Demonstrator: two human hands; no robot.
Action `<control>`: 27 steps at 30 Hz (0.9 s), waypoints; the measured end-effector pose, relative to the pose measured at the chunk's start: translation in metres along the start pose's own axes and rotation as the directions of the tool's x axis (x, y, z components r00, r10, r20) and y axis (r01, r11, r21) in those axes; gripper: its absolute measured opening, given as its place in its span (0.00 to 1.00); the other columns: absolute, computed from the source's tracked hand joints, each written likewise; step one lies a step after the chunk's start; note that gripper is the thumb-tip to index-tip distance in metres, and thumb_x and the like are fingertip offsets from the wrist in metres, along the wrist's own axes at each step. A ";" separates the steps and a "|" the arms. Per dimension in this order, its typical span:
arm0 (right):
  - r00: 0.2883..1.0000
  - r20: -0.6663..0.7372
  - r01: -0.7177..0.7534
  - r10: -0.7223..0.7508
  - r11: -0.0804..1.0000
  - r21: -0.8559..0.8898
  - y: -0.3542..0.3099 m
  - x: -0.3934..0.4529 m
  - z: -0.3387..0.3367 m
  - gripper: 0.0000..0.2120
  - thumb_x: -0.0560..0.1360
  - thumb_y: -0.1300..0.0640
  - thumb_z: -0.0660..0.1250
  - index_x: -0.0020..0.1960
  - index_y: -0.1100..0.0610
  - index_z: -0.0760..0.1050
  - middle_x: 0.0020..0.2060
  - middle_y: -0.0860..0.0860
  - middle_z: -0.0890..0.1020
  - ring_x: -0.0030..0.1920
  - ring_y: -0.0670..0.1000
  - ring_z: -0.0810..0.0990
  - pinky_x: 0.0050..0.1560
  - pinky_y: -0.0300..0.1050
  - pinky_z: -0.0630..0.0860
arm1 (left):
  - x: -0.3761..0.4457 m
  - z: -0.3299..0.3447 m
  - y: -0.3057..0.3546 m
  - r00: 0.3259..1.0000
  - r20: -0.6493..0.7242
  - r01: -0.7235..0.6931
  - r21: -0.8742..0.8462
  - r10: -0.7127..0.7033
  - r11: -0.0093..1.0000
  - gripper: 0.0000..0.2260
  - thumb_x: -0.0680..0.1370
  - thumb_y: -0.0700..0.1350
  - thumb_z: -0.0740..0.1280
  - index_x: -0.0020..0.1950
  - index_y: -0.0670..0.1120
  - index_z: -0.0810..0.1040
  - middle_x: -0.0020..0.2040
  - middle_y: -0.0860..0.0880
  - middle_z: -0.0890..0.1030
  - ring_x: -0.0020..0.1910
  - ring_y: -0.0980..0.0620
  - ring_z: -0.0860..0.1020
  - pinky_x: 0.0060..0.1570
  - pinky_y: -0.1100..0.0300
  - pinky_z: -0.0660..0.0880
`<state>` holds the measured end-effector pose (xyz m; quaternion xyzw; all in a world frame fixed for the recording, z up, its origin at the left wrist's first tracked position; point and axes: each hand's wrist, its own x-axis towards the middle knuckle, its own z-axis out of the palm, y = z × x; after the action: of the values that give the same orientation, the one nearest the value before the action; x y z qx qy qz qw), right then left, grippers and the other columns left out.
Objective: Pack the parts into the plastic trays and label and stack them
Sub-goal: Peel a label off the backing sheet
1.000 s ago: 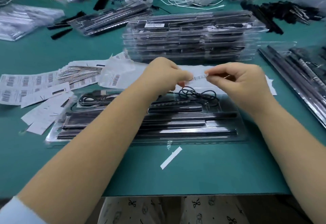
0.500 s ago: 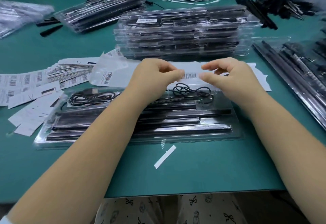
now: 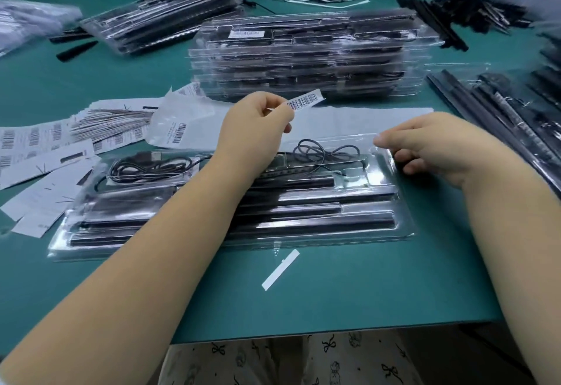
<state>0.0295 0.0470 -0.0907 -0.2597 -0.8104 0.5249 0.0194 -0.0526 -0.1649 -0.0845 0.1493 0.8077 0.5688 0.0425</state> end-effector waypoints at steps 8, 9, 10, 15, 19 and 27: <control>0.963 0.263 -0.022 -0.057 0.957 0.290 -0.007 -0.010 -0.004 0.07 0.70 0.62 0.69 0.42 0.58 0.70 0.32 0.54 0.80 0.31 0.52 0.81 0.32 0.45 0.80 | -0.006 -0.005 0.010 0.996 -0.031 -0.088 -0.073 0.086 0.993 0.05 0.76 0.44 0.63 0.43 0.53 0.76 0.33 0.56 0.79 0.26 0.60 0.69 0.27 0.66 0.67; 0.957 0.285 -0.037 -0.057 0.949 0.314 -0.008 -0.011 -0.004 0.06 0.71 0.65 0.68 0.42 0.59 0.70 0.31 0.55 0.80 0.31 0.53 0.81 0.33 0.46 0.81 | -0.006 -0.005 0.010 0.996 -0.022 -0.084 -0.066 0.083 0.994 0.05 0.76 0.44 0.63 0.43 0.53 0.76 0.33 0.56 0.79 0.27 0.59 0.69 0.27 0.66 0.67; 0.956 0.289 -0.044 -0.050 0.949 0.313 -0.008 -0.012 -0.003 0.05 0.72 0.67 0.67 0.43 0.60 0.71 0.31 0.55 0.80 0.31 0.53 0.81 0.34 0.47 0.81 | -0.006 -0.005 0.009 0.997 -0.009 -0.081 -0.045 0.081 0.996 0.05 0.76 0.44 0.63 0.42 0.52 0.77 0.33 0.56 0.79 0.27 0.59 0.70 0.28 0.65 0.67; 0.973 0.227 -0.109 0.040 0.947 0.302 -0.011 -0.008 0.008 0.08 0.73 0.70 0.63 0.45 0.59 0.73 0.26 0.52 0.79 0.27 0.49 0.75 0.28 0.39 0.76 | -0.005 -0.003 0.005 0.998 0.031 -0.059 0.012 0.059 0.998 0.06 0.75 0.43 0.64 0.39 0.52 0.78 0.31 0.57 0.79 0.28 0.59 0.70 0.32 0.63 0.70; 0.976 0.199 -0.164 0.088 0.898 0.408 -0.012 -0.006 0.011 0.09 0.72 0.70 0.62 0.43 0.58 0.74 0.27 0.52 0.78 0.23 0.45 0.75 0.24 0.34 0.72 | -0.003 -0.005 0.005 0.998 0.051 -0.050 0.018 0.049 0.999 0.06 0.75 0.43 0.64 0.40 0.52 0.78 0.29 0.60 0.79 0.26 0.60 0.70 0.27 0.67 0.69; 0.997 -0.059 0.051 -0.050 0.999 0.017 -0.008 -0.007 0.016 0.02 0.71 0.63 0.68 0.43 0.61 0.79 0.32 0.53 0.81 0.32 0.48 0.76 0.35 0.45 0.79 | -0.002 -0.006 0.002 0.990 0.138 -0.051 0.052 0.044 0.997 0.05 0.73 0.43 0.67 0.38 0.50 0.81 0.31 0.57 0.78 0.25 0.61 0.69 0.27 0.70 0.70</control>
<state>0.0275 0.0285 -0.0893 -0.2542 -0.8110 0.5237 0.0586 -0.0512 -0.1700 -0.0806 0.2081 0.8146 0.5355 0.0800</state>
